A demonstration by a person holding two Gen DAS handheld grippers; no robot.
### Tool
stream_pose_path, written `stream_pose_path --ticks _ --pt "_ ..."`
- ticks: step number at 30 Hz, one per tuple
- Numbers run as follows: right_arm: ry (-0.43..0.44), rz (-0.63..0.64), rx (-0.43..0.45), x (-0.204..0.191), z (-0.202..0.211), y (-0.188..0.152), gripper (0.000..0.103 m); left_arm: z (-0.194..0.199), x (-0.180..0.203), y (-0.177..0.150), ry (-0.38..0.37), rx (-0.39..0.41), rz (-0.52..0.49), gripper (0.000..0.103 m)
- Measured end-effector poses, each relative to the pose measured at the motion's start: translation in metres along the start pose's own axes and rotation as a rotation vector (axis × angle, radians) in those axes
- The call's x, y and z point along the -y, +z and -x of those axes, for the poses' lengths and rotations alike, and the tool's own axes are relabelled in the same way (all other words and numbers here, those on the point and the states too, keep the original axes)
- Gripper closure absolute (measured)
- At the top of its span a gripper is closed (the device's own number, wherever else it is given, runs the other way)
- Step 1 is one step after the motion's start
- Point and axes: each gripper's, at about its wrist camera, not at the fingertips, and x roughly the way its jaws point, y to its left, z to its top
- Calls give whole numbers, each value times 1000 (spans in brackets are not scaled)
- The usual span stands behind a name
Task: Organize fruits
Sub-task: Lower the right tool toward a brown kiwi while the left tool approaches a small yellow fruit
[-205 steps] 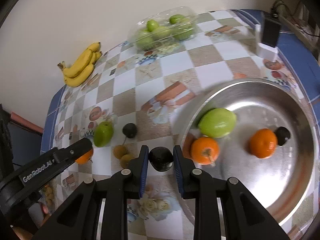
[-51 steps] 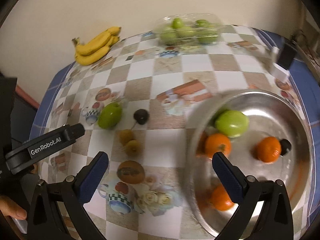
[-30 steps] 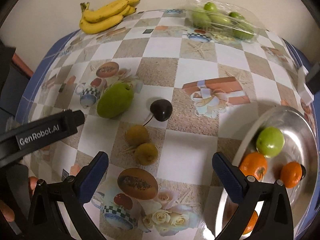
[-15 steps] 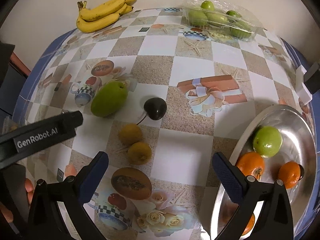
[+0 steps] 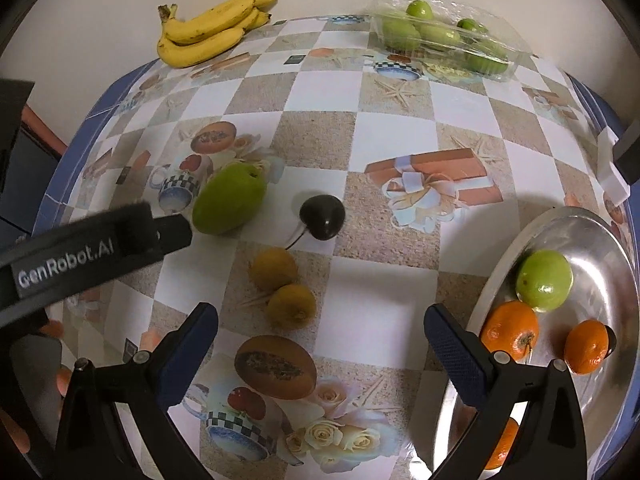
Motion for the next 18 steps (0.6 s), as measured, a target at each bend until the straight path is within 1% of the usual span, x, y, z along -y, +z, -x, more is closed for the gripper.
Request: stream_pose_path --ticks 3,5,6,7,9,11,13,16,17,18 --pt "6 8 7 -2 1 0 2 3 3 -1 8 18 -19 0" --pt "21 14 -2 -3 0 -1 11 4 3 -1 7 24 -22 0" --pt "26 13 -7 -3 -1 -1 19 4 3 -1 -4 23 -19 0" --pt "31 9 -13 -2 -2 -1 24 4 4 -1 -20 20 -17 0" --pt "36 3 -17 -2 -4 -1 27 4 6 -1 -40 16 -16 1" --pt "35 -1 -15 -2 -4 -2 33 3 9 -2 -52 13 -22 2" --pt "35 -5 -17 -1 -4 -2 45 3 12 -2 -57 11 -29 3" --pt "46 -8 -22 -1 -5 -3 48 3 16 -2 -68 7 -35 7" --pt "53 -9 -24 -1 -5 -3 50 3 17 -2 -70 6 -35 7" --pt "56 -9 -25 -1 -6 -3 55 3 17 -2 -71 6 -36 7"
